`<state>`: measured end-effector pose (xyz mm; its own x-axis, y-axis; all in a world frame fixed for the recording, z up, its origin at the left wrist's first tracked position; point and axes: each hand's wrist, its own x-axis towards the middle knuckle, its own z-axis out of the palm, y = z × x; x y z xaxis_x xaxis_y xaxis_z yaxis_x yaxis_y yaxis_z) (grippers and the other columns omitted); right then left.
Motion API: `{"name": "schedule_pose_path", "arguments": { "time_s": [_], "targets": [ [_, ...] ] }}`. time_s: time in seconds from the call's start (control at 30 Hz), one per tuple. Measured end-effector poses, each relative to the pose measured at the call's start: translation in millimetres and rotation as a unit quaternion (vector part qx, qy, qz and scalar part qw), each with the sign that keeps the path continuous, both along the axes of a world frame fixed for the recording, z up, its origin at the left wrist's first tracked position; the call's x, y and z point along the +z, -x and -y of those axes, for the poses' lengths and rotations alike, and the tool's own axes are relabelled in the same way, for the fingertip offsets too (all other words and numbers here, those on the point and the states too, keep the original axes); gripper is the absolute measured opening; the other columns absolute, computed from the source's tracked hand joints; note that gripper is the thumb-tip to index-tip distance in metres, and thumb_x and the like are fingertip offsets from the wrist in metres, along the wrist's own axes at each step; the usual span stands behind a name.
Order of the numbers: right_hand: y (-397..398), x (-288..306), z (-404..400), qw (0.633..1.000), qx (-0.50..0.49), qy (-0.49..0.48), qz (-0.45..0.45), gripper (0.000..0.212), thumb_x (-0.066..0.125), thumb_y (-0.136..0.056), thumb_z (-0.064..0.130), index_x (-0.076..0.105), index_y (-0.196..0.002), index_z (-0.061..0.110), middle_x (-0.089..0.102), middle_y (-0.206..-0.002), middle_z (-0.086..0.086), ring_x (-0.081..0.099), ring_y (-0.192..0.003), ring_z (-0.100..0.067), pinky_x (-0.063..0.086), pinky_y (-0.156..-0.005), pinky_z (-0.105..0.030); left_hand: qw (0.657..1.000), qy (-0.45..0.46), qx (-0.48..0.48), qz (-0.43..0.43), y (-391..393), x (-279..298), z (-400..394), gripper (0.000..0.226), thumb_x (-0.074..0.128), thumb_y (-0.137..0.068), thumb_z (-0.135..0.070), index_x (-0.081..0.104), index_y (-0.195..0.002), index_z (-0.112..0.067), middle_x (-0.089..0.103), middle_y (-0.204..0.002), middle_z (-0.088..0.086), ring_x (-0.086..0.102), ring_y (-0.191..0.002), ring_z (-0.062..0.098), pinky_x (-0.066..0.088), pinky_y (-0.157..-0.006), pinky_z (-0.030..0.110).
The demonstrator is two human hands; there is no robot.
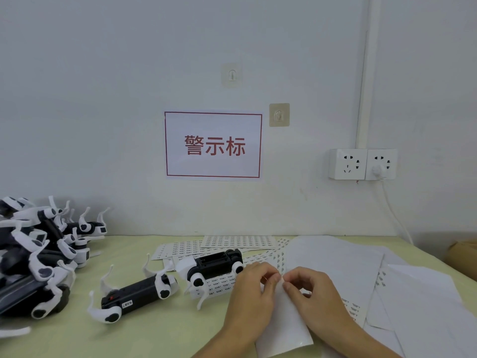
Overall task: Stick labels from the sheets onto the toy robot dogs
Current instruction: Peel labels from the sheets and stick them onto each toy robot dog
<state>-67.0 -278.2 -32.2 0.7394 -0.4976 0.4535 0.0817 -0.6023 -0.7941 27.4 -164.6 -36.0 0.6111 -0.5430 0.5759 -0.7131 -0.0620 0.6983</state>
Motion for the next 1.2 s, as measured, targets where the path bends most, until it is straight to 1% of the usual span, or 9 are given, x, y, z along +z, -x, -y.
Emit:
{"name": "schedule_pose_path", "arguments": {
  "time_s": [0.17, 0.33, 0.5, 0.6, 0.73, 0.83, 0.97, 1.1, 1.2],
  "targets": [
    [0.1, 0.0, -0.8, 1.000, -0.008, -0.005, -0.001, 0.024, 0.067, -0.088, 0.001, 0.072, -0.076, 0.021, 0.072, -0.077, 0.007, 0.067, -0.076, -0.006, 0.050, -0.072, -0.014, 0.999, 0.022, 0.010, -0.023, 0.2, 0.5, 0.0, 0.019, 0.064, -0.093, -0.012, 0.067, -0.079, -0.025, 0.064, -0.077, -0.013, 0.059, -0.082, 0.004, 0.040, -0.068, 0.012],
    [1.6, 2.4, -2.8, 1.000, 0.001, -0.011, -0.004, 0.026, 0.065, -0.088, 0.001, 0.074, -0.077, 0.023, 0.073, -0.077, 0.009, 0.067, -0.076, -0.004, 0.049, -0.070, -0.014, 1.000, 0.002, 0.002, 0.007, 1.2, -1.1, 0.4, 0.007, 0.066, -0.092, -0.023, 0.068, -0.085, -0.025, 0.064, -0.084, -0.015, 0.058, -0.088, 0.005, 0.043, -0.072, 0.016],
    [1.6, 1.6, -2.7, 1.000, -0.010, -0.008, -0.010, 0.024, 0.067, -0.087, 0.002, 0.074, -0.076, 0.022, 0.072, -0.076, 0.008, 0.066, -0.074, -0.004, 0.049, -0.069, -0.013, 1.000, 0.012, 0.013, -0.006, 0.4, -0.1, -0.6, 0.016, 0.062, -0.094, -0.015, 0.067, -0.083, -0.025, 0.063, -0.082, -0.014, 0.058, -0.085, 0.005, 0.041, -0.071, 0.013],
    [1.5, 0.8, -2.3, 1.000, -0.023, -0.016, -0.007, 0.023, 0.069, -0.086, 0.002, 0.074, -0.074, 0.021, 0.073, -0.073, 0.005, 0.068, -0.071, -0.007, 0.050, -0.067, -0.013, 0.999, 0.023, 0.024, -0.025, 1.0, 0.2, -0.9, 0.020, 0.060, -0.096, -0.014, 0.064, -0.080, -0.025, 0.063, -0.077, -0.014, 0.058, -0.079, 0.006, 0.041, -0.066, 0.014],
    [0.7, -0.7, -0.7, 0.997, -0.077, -0.014, 0.005, 0.025, 0.069, -0.084, 0.004, 0.072, -0.071, 0.025, 0.071, -0.069, 0.011, 0.063, -0.065, 0.000, 0.044, -0.061, -0.006, 0.997, 0.051, 0.034, -0.052, 2.2, 2.1, -0.9, 0.022, 0.058, -0.097, -0.014, 0.063, -0.079, -0.026, 0.064, -0.077, -0.019, 0.057, -0.070, 0.003, 0.039, -0.060, 0.012],
    [-1.2, -3.3, 0.1, 0.993, -0.115, 0.003, 0.001, 0.022, 0.067, -0.087, 0.010, 0.069, -0.080, 0.031, 0.070, -0.071, 0.008, 0.063, -0.073, 0.003, 0.044, -0.063, -0.005, 0.996, 0.054, 0.040, -0.057, 2.4, 3.3, -1.0, 0.022, 0.060, -0.097, -0.015, 0.063, -0.078, -0.027, 0.064, -0.077, -0.021, 0.059, -0.073, 0.002, 0.041, -0.061, 0.012],
    [-2.0, -4.7, -3.4, 0.985, -0.155, 0.074, 0.012, 0.018, 0.065, -0.090, 0.016, 0.064, -0.103, 0.029, 0.054, -0.092, 0.015, 0.054, -0.086, 0.002, 0.039, -0.071, -0.012, 0.995, 0.059, 0.039, -0.063, 3.8, 3.7, -2.7, 0.018, 0.060, -0.097, -0.016, 0.064, -0.081, -0.025, 0.065, -0.080, -0.018, 0.059, -0.074, 0.002, 0.042, -0.063, 0.012],
    [3.1, -2.7, -11.0, 0.985, -0.030, 0.146, 0.089, 0.030, 0.062, -0.088, 0.005, 0.072, -0.102, 0.029, 0.056, -0.074, 0.010, 0.055, -0.069, -0.010, 0.041, -0.062, -0.014, 0.993, 0.081, 0.043, -0.072, 3.8, 3.9, -3.7, 0.017, 0.061, -0.097, -0.015, 0.063, -0.081, -0.022, 0.065, -0.073, -0.006, 0.059, -0.072, 0.005, 0.043, -0.064, 0.014],
    [3.7, -5.0, -16.2, 0.977, 0.050, 0.192, 0.081, 0.045, 0.056, -0.084, 0.011, 0.068, -0.118, 0.038, 0.054, -0.075, 0.009, 0.051, -0.064, -0.010, 0.044, -0.059, -0.021, 0.992, 0.090, 0.045, -0.077, 4.0, 3.7, -4.0, 0.018, 0.059, -0.097, -0.014, 0.062, -0.080, -0.021, 0.067, -0.073, -0.006, 0.061, -0.070, 0.006, 0.044, -0.063, 0.015]
  ]
}}
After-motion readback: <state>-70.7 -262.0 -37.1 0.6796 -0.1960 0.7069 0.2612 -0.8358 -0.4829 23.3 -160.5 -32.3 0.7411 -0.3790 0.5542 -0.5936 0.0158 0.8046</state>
